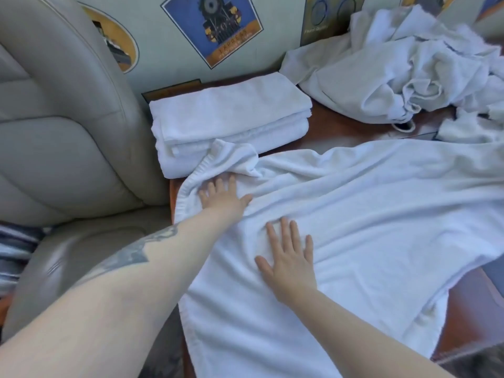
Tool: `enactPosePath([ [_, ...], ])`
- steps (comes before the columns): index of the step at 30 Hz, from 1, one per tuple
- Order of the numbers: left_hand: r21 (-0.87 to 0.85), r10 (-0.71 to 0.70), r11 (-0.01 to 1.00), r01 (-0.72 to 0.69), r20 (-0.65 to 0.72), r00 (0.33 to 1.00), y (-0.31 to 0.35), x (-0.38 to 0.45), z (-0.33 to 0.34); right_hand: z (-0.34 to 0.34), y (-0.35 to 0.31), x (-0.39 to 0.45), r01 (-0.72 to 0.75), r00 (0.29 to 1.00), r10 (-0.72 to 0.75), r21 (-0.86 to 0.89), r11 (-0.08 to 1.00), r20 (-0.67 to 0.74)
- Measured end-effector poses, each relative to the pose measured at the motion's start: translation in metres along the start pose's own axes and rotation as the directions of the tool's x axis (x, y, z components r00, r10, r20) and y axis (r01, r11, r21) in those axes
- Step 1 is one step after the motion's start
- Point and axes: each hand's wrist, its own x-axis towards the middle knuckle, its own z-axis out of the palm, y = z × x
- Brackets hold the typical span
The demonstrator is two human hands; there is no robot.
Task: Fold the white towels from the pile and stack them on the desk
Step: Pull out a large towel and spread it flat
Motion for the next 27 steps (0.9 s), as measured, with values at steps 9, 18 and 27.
enactPosePath([
  [9, -0.148, 0.006, 0.988, -0.034, -0.187, 0.982, 0.059, -0.047, 0.003, -0.035, 0.041, -0.002, -0.138, 0.973, 0.166, 0.168, 0.976, -0.161],
  [18, -0.005, 0.599, 0.801, -0.599, -0.004, 0.801, 0.179, -0.167, 0.095, -0.043, 0.145, -0.092, -0.558, 0.715, 0.660, 0.380, 0.738, -0.231],
  [27, 0.047, 0.243, 0.970, -0.240, -0.049, 0.969, 0.236, -0.116, 0.063, -0.064, 0.240, -0.123, -0.439, 0.815, 0.544, 0.400, 0.805, -0.200],
])
